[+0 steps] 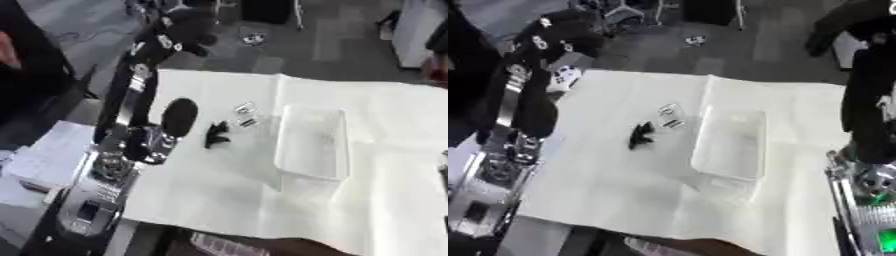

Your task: Pick up objects on the table and place them in the box.

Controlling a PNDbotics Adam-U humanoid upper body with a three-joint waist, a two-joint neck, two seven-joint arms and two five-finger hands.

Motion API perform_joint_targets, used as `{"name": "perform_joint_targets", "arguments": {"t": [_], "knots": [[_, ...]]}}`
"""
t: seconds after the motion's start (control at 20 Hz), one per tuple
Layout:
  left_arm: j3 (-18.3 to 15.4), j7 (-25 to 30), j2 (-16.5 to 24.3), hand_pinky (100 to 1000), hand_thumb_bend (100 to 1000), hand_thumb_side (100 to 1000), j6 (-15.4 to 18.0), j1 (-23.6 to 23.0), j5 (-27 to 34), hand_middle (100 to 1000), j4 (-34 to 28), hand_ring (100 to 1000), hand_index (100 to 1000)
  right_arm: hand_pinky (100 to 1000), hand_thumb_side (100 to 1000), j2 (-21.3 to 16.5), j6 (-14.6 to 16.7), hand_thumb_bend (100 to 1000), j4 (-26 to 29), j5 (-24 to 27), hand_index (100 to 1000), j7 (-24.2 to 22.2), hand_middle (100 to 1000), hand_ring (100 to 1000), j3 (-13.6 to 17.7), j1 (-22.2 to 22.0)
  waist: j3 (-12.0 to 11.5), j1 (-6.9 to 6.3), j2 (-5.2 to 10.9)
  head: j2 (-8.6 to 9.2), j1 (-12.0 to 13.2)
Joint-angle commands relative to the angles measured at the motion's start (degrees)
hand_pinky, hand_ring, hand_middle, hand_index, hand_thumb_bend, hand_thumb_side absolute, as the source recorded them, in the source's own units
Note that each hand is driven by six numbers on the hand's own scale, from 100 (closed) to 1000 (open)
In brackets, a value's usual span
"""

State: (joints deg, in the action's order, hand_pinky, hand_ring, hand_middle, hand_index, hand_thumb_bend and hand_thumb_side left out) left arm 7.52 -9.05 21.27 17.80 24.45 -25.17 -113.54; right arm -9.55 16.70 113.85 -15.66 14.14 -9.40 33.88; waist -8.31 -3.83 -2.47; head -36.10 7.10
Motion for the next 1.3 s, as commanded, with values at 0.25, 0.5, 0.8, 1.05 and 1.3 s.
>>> {"name": "perform_joint_targets", "arguments": {"t": [0.25,0.5,0.8,1.05,1.3], "knots": [[0.2,5.6,11.8,658,281,1000,-7.6,7.7,-6.1,839,5.1,743,876,319,1000,0.5,-0.3,399,0.7,0.0,490,-0.5,358,302,-0.3,0.1,1.0,-0.91,1.66,-0.64,1.6],[3.1,14.9,16.5,831,269,1000,-4.7,15.3,-13.6,893,18.5,813,910,320,1000,0.7,-0.5,401,0.7,0.3,490,-1.1,358,302,-0.7,-0.2,1.6,-1.52,2.05,-1.44,2.2],[5.4,26.7,16.6,955,344,1000,2.0,24.0,-24.2,914,35.7,851,904,321,1000,0.7,-0.7,404,0.7,0.8,491,-1.8,358,301,-1.1,-0.4,2.1,-1.88,2.16,-1.79,2.9],[5.3,29.8,14.4,1000,473,1000,5.6,29.8,-32.7,943,48.8,896,916,321,1000,0.9,-0.7,404,0.7,1.1,491,-2.1,358,301,-1.2,-0.3,2.6,-1.91,2.08,-1.66,3.3],[3.1,31.9,11.7,1000,501,1000,6.5,33.4,-41.1,962,58.6,917,927,321,1000,1.2,-0.6,402,0.7,1.3,492,-2.2,359,301,-1.3,-0.2,2.9,-1.9,1.99,-1.26,4.1]]}}
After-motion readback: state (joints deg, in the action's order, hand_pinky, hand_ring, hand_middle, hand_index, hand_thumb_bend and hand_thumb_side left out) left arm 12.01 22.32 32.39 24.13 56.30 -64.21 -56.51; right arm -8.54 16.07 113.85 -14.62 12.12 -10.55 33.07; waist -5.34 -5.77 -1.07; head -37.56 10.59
